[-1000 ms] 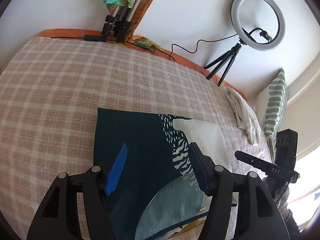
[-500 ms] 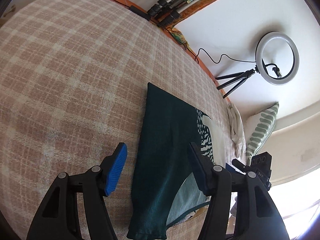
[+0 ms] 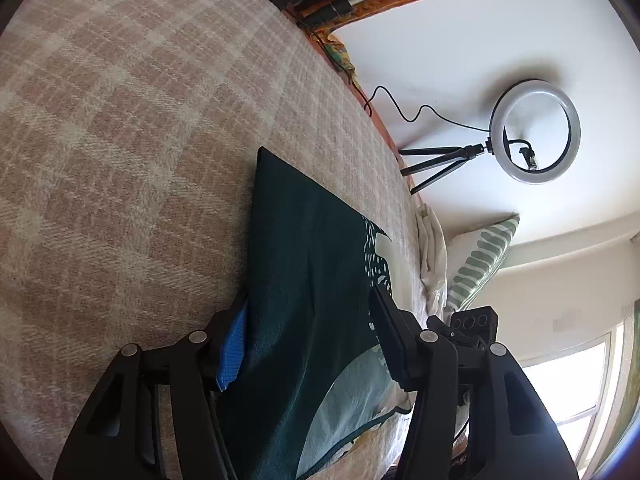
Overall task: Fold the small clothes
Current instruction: 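Grasp the bundle end with the left tool while the right tool grasps the cream panel, then lift the bundle end with both tools and fold it over onto itself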
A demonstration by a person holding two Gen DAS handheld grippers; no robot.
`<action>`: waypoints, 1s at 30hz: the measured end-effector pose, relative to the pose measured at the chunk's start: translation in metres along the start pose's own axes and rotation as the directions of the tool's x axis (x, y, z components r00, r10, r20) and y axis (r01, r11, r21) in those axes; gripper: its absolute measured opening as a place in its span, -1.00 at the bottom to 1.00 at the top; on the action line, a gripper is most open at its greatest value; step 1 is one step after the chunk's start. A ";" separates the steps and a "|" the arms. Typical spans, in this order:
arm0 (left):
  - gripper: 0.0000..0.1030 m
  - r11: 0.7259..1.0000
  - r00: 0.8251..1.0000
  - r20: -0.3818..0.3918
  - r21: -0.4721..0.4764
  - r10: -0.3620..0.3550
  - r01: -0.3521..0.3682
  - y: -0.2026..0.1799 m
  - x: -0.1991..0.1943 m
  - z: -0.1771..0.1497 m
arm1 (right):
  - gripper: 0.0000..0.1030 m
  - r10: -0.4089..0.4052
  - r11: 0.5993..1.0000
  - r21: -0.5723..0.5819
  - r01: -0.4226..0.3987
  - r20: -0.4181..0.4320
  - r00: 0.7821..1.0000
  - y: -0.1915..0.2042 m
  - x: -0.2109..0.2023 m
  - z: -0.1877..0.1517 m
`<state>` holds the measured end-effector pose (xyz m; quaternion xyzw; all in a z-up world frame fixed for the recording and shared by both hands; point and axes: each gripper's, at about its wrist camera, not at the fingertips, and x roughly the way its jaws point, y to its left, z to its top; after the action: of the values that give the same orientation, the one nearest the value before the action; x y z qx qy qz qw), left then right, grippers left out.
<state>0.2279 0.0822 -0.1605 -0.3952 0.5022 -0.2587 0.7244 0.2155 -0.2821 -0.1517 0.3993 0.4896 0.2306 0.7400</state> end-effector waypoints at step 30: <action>-0.93 0.944 0.994 0.065 0.311 0.091 -0.106 -0.094 0.019 -0.012 | -0.87 -0.142 0.967 -0.197 0.164 0.123 0.982 0.092 -0.010 -0.006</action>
<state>0.2256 0.0122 -0.0945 -0.2558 0.4556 -0.2888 0.8023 0.2108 -0.2349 -0.0726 0.2932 0.4518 0.2005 0.8184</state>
